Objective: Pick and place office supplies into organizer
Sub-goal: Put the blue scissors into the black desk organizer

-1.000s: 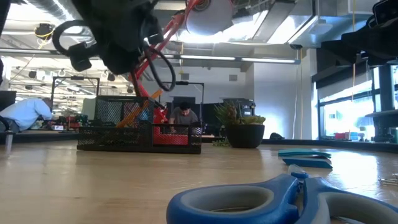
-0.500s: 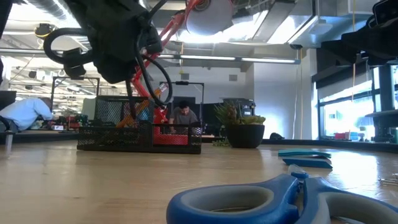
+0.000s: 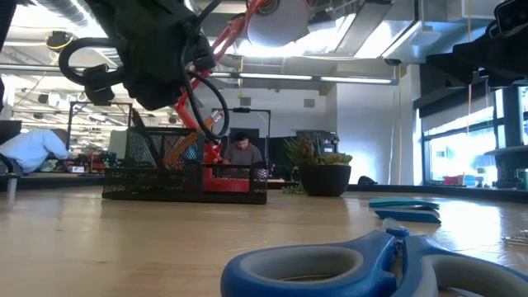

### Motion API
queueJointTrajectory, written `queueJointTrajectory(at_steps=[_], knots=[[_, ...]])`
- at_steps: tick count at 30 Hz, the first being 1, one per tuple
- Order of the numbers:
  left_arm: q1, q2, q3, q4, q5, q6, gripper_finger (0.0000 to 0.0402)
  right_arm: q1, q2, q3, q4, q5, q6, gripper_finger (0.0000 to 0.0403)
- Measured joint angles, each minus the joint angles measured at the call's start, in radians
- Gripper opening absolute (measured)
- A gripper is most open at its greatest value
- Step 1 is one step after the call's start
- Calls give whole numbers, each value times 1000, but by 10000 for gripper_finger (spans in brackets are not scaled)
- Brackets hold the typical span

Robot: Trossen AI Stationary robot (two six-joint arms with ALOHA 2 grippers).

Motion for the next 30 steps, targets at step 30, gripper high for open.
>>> queueJointTrajectory(at_steps=[30], knots=[[5, -2, 546, 145, 311, -600, 84, 0, 0, 0, 0, 0, 0, 242]])
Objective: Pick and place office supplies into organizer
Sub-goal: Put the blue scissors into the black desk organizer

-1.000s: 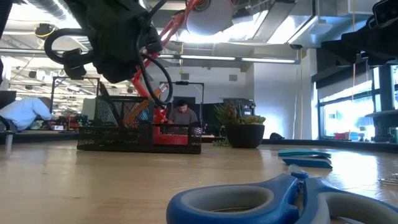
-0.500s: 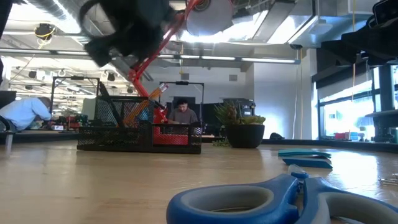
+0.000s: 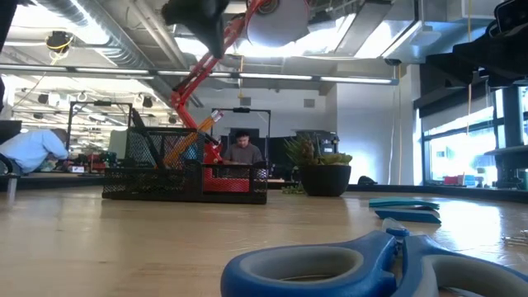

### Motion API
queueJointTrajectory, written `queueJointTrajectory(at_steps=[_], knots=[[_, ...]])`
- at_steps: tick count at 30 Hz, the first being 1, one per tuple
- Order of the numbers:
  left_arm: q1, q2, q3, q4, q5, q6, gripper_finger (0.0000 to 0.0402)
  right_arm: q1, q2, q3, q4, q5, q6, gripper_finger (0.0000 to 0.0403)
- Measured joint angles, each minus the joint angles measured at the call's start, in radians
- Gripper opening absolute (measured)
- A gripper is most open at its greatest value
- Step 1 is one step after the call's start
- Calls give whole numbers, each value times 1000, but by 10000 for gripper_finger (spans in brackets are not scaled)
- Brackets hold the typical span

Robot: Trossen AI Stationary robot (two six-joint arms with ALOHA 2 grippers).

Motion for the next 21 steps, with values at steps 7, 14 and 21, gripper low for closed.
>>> queueJointTrajectory(at_steps=[7, 14, 21], knots=[[-4, 0, -10, 258, 201, 10, 84, 0, 0, 0, 0, 0, 2, 242], [-4, 0, -84, 524, 365, -4, 84, 0, 0, 0, 0, 0, 54, 242], [-4, 5, -144, 750, 518, -35, 84, 0, 0, 0, 0, 0, 85, 242]])
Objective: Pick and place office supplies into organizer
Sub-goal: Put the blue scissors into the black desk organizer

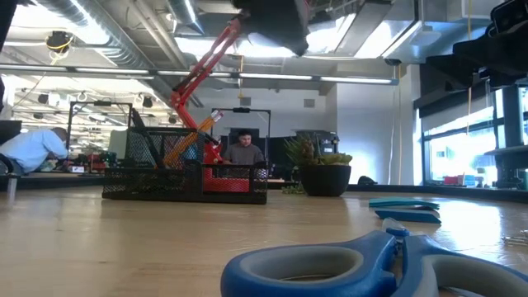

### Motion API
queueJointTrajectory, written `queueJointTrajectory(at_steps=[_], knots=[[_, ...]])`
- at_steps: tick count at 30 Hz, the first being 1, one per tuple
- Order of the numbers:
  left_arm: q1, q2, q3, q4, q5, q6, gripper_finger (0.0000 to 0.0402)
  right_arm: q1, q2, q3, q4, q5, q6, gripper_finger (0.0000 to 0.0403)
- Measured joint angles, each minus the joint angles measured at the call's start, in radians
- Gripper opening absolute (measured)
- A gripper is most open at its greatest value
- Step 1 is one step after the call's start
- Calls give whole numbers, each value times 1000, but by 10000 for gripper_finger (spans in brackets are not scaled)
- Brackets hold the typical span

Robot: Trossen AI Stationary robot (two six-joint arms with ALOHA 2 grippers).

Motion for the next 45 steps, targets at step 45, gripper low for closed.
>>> queueJointTrajectory(at_steps=[45], knots=[[-169, 256, -43, 441, 285, -161, 58, 0, 3, 0, 0, 0, 20, 242]])
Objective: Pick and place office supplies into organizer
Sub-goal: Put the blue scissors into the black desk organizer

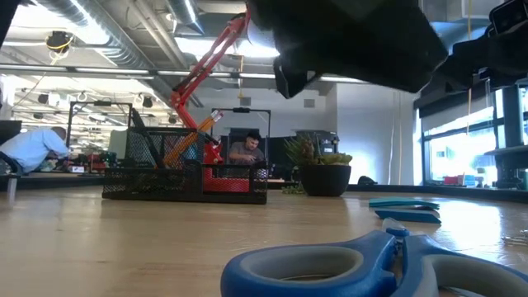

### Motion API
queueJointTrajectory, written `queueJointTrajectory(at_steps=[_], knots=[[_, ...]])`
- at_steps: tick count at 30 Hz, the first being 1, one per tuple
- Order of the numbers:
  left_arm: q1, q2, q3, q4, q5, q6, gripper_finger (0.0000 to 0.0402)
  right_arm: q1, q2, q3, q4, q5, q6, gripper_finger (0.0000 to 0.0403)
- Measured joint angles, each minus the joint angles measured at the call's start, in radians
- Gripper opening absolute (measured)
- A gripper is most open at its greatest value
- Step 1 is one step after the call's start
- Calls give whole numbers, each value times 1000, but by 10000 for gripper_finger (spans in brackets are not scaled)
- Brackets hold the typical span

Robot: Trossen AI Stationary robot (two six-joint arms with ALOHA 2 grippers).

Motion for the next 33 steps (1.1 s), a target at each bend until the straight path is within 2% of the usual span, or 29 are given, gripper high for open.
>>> queueJointTrajectory(at_steps=[4, 14, 24, 33], knots=[[-23, 10, 0, -4, 3, -1, 49, 0, 0, 0, 0, 0, 0, 242], [-56, 50, 0, -38, 62, -152, 4, 0, 0, 0, 0, 0, 0, 242], [-78, 51, 0, -159, 52, -250, 1, 0, 0, 0, 0, 0, 0, 242], [-70, 53, 0, -143, 50, -250, 2, 0, 0, 0, 0, 0, -8, 242]])
